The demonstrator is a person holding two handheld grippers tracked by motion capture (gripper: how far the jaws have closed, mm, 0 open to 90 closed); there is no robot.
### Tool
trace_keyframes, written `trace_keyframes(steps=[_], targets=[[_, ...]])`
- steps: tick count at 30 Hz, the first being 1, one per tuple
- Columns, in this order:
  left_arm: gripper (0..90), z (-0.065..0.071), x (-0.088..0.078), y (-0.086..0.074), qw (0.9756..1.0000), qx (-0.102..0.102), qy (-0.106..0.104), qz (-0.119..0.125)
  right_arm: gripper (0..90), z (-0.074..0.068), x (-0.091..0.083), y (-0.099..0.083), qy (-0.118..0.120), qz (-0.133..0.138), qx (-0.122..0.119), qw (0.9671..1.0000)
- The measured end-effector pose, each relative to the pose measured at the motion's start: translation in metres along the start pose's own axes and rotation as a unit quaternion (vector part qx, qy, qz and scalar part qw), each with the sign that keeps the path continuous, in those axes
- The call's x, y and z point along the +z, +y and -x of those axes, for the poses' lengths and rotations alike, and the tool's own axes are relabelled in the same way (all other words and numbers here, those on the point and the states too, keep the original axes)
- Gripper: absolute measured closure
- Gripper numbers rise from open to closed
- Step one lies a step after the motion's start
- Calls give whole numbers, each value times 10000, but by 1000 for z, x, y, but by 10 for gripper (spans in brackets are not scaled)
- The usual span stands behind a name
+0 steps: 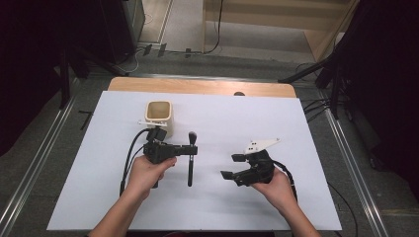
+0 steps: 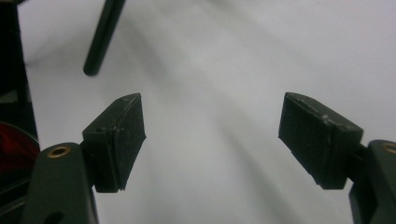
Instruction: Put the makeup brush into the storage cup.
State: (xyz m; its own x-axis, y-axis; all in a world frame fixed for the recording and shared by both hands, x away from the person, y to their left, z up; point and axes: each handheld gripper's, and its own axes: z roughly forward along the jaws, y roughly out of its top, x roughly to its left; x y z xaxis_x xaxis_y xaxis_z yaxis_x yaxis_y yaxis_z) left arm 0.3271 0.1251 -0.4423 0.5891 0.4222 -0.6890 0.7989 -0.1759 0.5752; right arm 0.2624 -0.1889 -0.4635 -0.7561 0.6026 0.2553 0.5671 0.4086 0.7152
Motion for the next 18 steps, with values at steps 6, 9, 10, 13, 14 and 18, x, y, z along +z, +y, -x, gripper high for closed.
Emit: trace_keyframes(steps=[6, 9, 10, 13, 14, 18], targets=[[785, 1, -1, 0, 10000, -10, 2, 8, 228, 4, -10, -9, -63, 10, 75, 10000], [785, 0, -1, 1, 10000, 3, 6, 12, 224, 6, -15, -13, -165, 59, 4, 9998], [785, 0, -1, 1, 10000, 0, 9, 12, 224, 7, -17, -15, -177, 68, 37, 9998], [785, -1, -2, 1, 10000, -7, 20, 5, 222, 8, -22, -20, -283, 28, 59, 9996], [785, -1, -2, 1, 10000, -33, 22, 28, 221, 9, -23, -22, -323, 9, 39, 9995], [785, -1, -3, 1, 10000, -37, 27, 26, 211, 10, -28, -31, -505, 44, 51, 9987]])
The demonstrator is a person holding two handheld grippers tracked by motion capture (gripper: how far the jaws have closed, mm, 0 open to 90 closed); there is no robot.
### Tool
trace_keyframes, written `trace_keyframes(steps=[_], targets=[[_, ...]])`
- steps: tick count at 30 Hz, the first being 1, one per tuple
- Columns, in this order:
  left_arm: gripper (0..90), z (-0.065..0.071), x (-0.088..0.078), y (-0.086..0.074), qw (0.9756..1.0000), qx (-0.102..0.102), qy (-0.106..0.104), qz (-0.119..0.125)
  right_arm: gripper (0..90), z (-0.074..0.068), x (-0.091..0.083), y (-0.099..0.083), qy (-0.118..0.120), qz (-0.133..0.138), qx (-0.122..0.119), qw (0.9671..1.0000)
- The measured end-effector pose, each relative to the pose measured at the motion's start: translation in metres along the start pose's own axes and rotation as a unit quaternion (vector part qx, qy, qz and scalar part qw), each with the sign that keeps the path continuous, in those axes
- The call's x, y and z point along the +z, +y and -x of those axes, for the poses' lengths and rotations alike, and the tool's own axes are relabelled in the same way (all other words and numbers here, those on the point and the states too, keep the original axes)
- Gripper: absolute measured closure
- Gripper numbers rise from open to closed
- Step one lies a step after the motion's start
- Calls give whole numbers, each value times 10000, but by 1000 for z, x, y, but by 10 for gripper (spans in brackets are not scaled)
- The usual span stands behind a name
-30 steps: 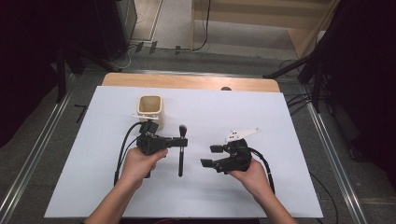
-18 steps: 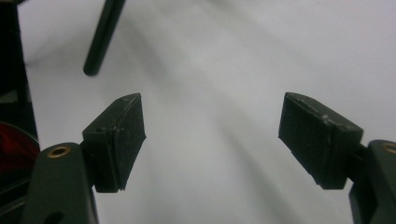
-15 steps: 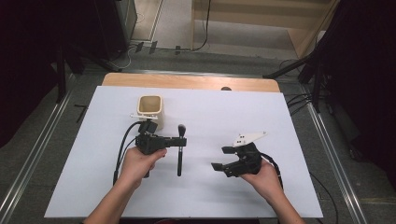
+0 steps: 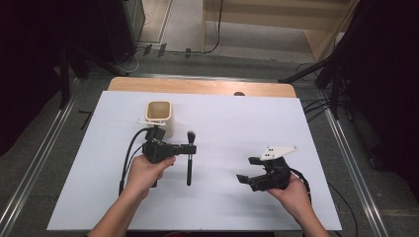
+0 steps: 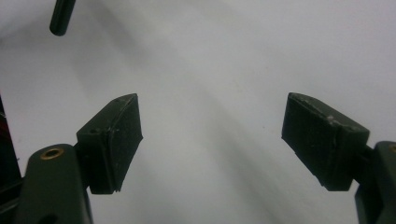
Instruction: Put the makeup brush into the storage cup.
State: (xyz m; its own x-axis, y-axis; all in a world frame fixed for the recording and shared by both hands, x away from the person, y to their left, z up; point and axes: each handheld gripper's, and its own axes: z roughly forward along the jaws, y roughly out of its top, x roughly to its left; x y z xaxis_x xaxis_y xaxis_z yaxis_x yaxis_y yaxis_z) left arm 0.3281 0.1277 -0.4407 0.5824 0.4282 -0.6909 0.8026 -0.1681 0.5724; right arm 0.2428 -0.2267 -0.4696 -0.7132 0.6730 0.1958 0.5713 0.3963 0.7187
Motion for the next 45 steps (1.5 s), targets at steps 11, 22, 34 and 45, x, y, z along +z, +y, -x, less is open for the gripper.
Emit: trace_keyframes(steps=[11, 22, 34, 45], targets=[[785, -1, -1, 0, 10000, -16, 9, -4, 207, 3, -10, -15, -188, -76, -1, 9998], [785, 0, -4, 2, 10000, -18, 22, 2, 198, 7, -19, -27, -266, -83, 124, 9995], [785, 5, -6, 9, 10000, 19, 42, -48, 191, 7, -24, -35, -340, -81, 181, 9992], [785, 12, -10, 21, 9998, 105, 169, -36, 192, 7, -24, -36, -369, -83, 173, 9991]])
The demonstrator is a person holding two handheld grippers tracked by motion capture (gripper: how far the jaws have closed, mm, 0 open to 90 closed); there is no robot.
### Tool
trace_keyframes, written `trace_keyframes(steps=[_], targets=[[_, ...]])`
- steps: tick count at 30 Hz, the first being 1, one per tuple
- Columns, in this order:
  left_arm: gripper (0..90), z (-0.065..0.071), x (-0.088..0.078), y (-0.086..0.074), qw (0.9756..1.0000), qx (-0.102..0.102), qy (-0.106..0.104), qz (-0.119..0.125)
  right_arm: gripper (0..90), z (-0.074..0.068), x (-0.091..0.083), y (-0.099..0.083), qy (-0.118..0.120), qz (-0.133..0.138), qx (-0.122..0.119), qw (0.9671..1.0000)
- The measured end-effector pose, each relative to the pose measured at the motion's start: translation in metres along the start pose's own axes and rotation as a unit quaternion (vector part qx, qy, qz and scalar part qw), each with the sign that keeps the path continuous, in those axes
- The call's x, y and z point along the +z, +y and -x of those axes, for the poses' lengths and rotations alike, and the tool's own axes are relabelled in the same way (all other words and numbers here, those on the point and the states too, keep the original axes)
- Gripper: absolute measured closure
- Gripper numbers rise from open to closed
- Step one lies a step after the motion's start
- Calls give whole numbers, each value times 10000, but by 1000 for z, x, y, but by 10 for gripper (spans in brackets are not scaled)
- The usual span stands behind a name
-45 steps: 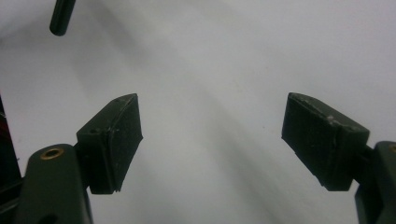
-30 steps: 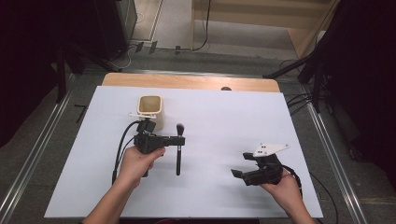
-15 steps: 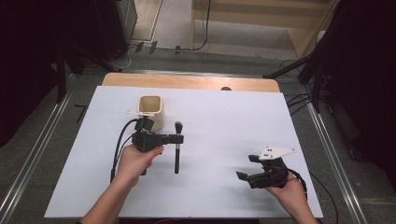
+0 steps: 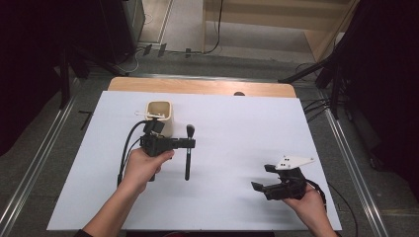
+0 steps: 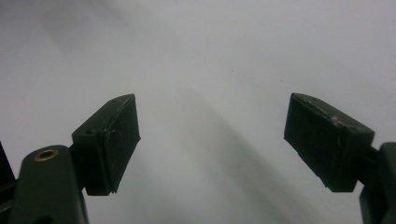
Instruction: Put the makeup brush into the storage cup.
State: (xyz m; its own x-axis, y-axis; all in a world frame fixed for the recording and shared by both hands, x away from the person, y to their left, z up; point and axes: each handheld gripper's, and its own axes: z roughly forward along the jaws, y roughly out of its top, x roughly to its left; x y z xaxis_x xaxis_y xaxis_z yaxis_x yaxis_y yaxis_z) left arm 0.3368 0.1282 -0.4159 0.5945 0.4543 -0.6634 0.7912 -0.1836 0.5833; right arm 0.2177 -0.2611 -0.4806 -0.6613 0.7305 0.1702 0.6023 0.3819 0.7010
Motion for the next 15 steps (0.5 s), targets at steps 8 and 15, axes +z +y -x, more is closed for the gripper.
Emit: trace_keyframes(steps=[8, 15], targets=[[785, -4, -12, 11, 9996, 56, 165, 241, 192, 0, 0, 0, 9, 9, 8, 10000], [786, -7, -26, 23, 9980, 125, 336, 522, 193, 0, 0, 0, 22, 12, 5, 10000]])
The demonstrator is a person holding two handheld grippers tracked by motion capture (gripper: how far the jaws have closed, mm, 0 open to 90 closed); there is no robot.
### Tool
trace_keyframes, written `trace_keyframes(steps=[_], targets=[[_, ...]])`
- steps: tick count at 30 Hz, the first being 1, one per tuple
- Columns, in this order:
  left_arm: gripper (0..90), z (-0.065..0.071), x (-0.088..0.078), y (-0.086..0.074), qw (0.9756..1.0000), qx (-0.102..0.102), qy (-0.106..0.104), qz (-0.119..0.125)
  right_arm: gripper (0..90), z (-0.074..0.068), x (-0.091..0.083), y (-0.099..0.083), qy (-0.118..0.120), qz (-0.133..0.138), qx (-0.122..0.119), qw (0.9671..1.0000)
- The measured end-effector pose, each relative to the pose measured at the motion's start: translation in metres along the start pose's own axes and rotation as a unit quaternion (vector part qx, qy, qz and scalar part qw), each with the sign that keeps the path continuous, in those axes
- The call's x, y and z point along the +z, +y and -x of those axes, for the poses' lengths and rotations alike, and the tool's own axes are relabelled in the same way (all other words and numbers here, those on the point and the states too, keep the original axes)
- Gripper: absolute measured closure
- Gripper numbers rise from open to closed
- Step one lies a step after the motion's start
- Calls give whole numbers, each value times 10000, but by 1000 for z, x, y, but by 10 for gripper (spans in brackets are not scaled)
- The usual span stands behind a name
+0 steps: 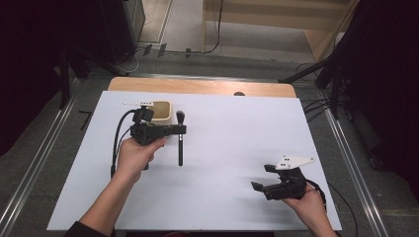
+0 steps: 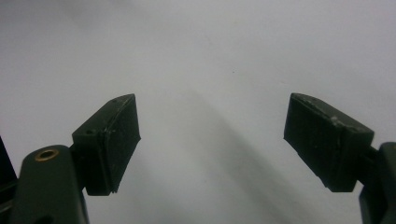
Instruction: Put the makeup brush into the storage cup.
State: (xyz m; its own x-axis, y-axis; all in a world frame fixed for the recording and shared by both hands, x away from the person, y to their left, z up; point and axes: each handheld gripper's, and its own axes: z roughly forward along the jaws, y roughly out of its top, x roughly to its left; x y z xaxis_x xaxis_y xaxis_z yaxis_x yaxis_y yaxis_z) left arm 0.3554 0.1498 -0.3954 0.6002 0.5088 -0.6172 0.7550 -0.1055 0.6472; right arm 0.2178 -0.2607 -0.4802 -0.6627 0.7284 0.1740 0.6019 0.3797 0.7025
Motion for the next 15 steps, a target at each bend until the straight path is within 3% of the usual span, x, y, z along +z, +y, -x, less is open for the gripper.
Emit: trace_keyframes(steps=[9, 15], targets=[[785, 1, -7, 11, 9988, 276, 303, 263, 196, -1, 0, 0, -22, 11, -9, 10000], [786, -1, -16, 17, 9953, 540, 538, 597, 197, -1, 0, 0, -42, -3, -3, 10000]])
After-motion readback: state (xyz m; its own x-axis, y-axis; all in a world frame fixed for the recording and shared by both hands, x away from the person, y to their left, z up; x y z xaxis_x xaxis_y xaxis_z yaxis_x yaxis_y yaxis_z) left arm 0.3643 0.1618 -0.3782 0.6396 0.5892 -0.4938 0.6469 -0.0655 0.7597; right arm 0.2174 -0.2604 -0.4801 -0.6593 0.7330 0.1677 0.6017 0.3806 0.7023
